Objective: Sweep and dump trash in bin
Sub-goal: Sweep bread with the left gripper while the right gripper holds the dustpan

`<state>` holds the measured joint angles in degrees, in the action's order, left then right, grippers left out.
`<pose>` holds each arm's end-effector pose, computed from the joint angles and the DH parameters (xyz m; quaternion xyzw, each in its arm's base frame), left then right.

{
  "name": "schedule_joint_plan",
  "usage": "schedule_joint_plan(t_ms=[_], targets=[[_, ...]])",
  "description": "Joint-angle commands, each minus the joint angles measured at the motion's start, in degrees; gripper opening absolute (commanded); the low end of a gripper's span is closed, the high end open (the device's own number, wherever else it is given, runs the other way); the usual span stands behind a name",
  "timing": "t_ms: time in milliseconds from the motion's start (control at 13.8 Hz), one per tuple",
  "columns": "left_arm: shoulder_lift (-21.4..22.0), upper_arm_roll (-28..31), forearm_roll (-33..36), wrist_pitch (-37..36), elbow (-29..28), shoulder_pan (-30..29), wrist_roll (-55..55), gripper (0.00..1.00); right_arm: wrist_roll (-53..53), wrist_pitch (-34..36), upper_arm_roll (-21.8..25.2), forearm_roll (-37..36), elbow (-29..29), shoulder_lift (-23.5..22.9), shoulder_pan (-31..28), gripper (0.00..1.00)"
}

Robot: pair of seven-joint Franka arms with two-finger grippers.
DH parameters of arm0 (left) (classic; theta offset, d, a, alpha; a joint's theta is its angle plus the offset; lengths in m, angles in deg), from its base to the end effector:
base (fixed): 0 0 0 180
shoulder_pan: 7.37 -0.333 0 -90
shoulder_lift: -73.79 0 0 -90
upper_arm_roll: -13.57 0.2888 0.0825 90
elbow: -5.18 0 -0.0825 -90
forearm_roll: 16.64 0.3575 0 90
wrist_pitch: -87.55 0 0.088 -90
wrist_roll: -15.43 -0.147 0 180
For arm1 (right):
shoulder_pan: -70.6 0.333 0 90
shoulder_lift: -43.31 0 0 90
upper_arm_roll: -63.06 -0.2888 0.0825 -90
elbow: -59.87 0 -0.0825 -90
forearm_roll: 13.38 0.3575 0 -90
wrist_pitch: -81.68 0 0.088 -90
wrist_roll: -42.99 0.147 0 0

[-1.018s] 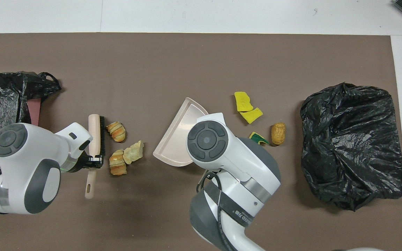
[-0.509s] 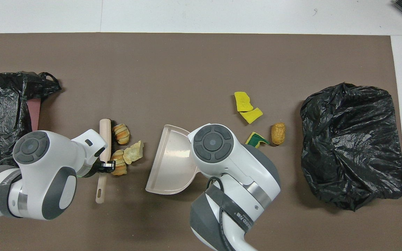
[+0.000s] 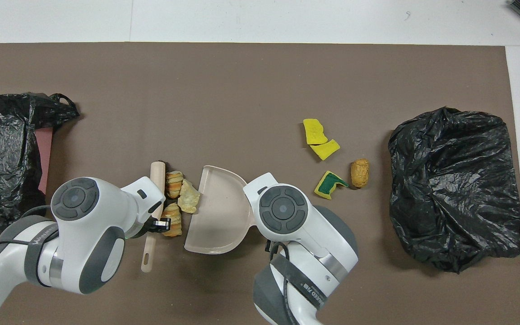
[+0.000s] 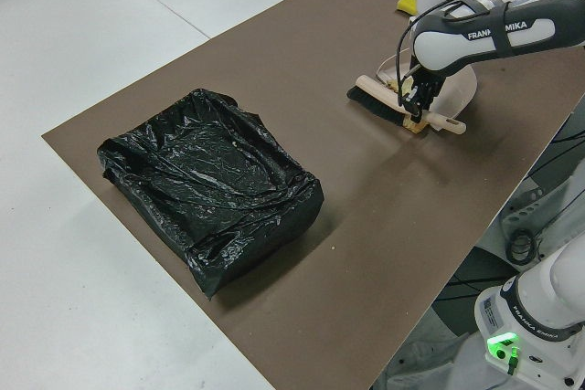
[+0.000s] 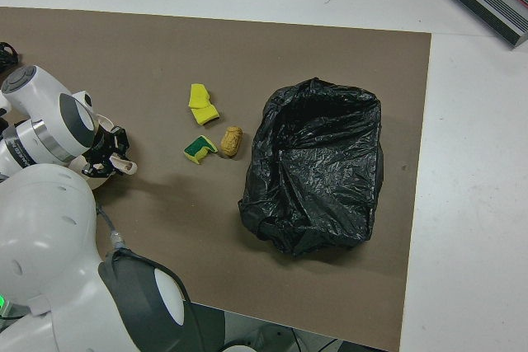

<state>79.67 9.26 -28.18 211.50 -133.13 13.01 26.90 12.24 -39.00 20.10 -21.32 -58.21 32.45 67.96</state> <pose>0.3924 -0.1959 0.2909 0.9931 -0.0520 -0.0932 0.0487 0.4152 0.3353 0.3085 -0.7912 -0.6100 0.0447 0.0029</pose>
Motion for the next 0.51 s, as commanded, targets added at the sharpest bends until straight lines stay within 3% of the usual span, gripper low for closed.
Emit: schedule_joint_plan(t_ms=[0, 145, 436], targets=[[1.5, 0.4, -4.2, -2.3, -1.0, 4.4, 0.5, 0.00, 0.5, -1.0, -0.4, 0.4, -2.3, 1.9, -1.0, 0.00], [1.5, 0.4, -9.3, -3.5, -0.3, 6.8, 0.4, 0.00, 2.5, -1.1, -0.4, 0.4, -2.3, 1.8, -1.0, 0.00], [2.5, 0.8, -10.1, -4.1, 2.8, 8.1, 3.6, 0.00, 3.2, -1.1, -0.5, 0.4, -2.0, 1.5, -0.9, 0.00]])
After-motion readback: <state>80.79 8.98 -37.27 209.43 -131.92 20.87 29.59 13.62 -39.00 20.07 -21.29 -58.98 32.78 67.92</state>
